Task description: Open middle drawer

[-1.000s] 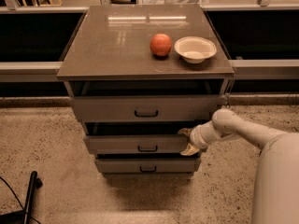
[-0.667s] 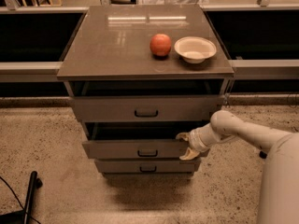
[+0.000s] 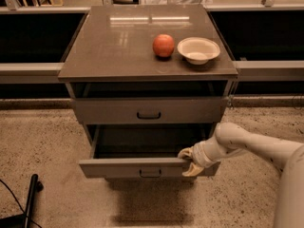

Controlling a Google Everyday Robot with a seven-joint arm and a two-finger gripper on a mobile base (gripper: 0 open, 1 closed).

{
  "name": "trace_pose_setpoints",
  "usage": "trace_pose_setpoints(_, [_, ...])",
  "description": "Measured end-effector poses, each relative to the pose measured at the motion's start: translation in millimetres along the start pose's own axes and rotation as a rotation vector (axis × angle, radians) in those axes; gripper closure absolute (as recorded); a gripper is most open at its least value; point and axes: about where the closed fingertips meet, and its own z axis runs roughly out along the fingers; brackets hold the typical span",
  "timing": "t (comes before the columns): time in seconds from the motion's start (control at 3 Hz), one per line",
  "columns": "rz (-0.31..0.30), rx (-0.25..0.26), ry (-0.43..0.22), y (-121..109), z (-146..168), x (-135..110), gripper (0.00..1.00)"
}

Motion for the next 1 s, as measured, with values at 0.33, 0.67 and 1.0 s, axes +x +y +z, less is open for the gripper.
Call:
trace_pose_setpoints(0.33, [0.035,0.006,-0.019,21,-12,-6,0.47])
trace_pose_setpoints(0.67, [0.048,0.016,-0.059,26,-20,-26,0.21])
trace_pose_setpoints(1.0, [0.046,0.056,-0.065,6,-36,-36,0.01])
